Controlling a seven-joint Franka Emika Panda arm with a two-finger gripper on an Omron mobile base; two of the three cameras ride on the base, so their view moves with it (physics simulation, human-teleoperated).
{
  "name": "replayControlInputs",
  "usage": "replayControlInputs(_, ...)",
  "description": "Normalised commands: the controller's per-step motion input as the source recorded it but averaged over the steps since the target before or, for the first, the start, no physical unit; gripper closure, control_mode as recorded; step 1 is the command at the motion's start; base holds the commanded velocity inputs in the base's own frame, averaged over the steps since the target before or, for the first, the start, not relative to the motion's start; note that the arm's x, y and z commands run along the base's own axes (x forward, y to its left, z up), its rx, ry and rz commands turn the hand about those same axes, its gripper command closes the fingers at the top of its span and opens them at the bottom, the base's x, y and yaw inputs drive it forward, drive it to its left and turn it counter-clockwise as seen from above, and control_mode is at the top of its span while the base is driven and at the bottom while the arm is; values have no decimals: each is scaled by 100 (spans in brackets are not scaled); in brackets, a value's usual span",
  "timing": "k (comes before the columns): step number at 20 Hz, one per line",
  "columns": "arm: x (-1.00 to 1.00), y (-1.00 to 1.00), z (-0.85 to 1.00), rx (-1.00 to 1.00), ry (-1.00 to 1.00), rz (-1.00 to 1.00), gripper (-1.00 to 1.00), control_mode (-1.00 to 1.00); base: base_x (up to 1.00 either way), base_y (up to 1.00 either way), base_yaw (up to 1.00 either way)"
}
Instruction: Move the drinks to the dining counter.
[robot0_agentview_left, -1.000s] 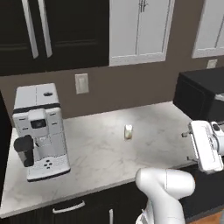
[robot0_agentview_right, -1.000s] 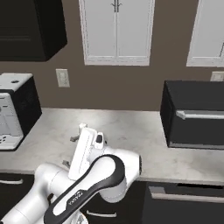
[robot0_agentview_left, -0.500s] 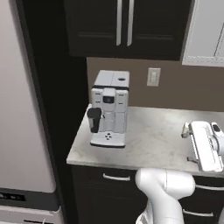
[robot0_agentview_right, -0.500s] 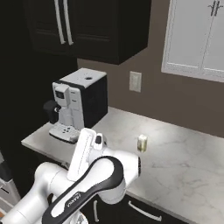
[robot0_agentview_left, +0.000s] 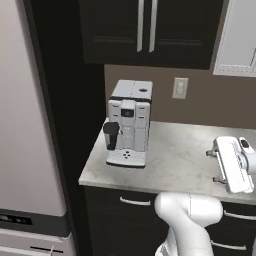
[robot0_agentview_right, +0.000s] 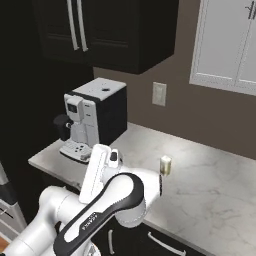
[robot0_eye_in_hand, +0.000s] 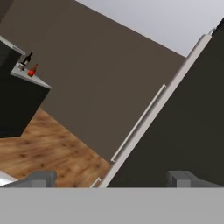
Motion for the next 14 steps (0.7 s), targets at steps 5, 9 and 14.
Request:
replayControlInputs(5,0,0,0,0,0,0,-100,100,0,-46,-8)
replayControlInputs(9,0,0,0,0,0,0,-100,100,6,-72,-16)
replayControlInputs(14,0,0,0,0,0,0,-100,100,19,-40,-13)
